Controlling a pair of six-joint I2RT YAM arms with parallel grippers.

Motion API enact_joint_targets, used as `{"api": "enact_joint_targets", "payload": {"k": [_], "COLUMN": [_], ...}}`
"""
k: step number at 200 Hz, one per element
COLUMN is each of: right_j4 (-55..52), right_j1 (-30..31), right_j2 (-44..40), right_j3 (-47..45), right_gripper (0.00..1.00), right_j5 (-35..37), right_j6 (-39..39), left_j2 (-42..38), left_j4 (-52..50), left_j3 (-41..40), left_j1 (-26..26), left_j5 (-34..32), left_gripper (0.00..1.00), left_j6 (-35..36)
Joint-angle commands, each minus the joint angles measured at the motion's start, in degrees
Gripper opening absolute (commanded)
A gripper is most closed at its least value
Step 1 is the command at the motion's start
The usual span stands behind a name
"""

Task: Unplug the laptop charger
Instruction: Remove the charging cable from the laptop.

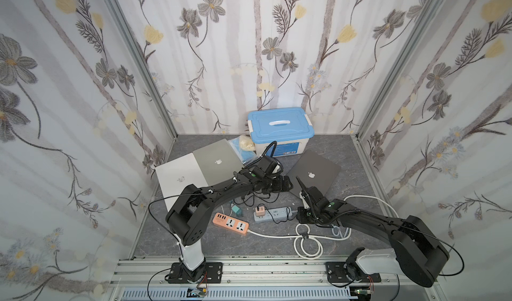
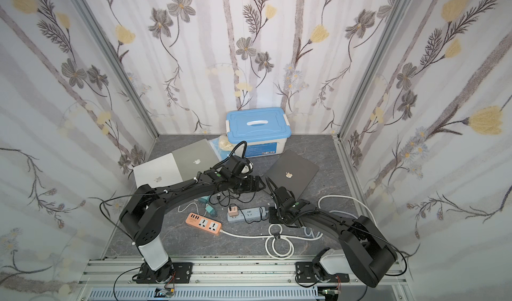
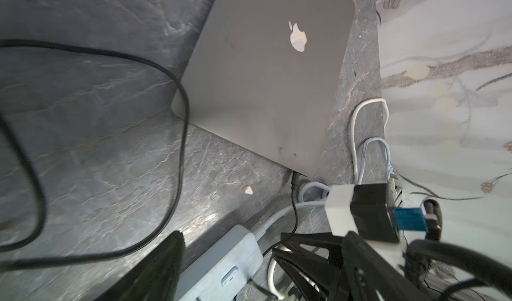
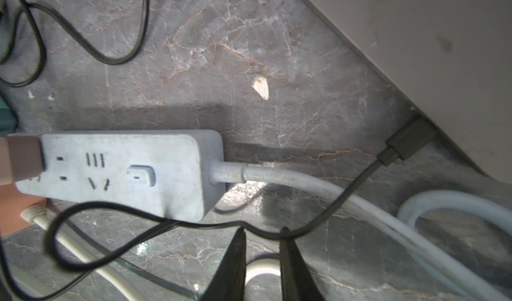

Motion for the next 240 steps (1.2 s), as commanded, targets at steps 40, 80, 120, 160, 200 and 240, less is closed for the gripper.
{"api": "enact_joint_targets", "payload": {"k": [40, 80, 120, 160, 200, 240], "right_j4": [3.81, 5.65, 6.83, 6.72, 6.77, 7.12], "right_j1": [0.08, -0.09, -0.22, -0.4, -0.88, -0.88], "right_j2": [-6.73, -4.24, -1.82, 1.25, 1.84, 2.53], "right_j3": [-2.37, -2.64, -1.01, 0.31, 0.18, -0.31], "right_gripper": [0.37, 0.39, 0.38, 0.35, 0.3, 0.19], "right_j5": [2.99, 2.82, 2.86, 3.31, 3.41, 2.68], "right_j6": [2.09, 1.65, 1.26, 0.05, -0.59, -1.47], "left_j2": [8.23, 10.74, 11.65, 13.56, 15.31, 16.83], "left_j4": [-2.63, -2.25, -1.66, -1.0, -0.73, -0.37], "left_j3": [6.94, 7.54, 6.79, 7.64, 8.18, 9.5], "left_j1": [-0.89, -1.4, -1.92, -1.95, -1.95, -2.25], "left_j5": [-1.65, -1.09, -1.04, -0.04, 0.22, 0.46], "left_gripper": [0.9, 0.9, 0.9, 0.9, 0.9, 0.9], "left_j6": [-1.27, -1.55, -2.34, -3.06, -3.47, -4.12]}}
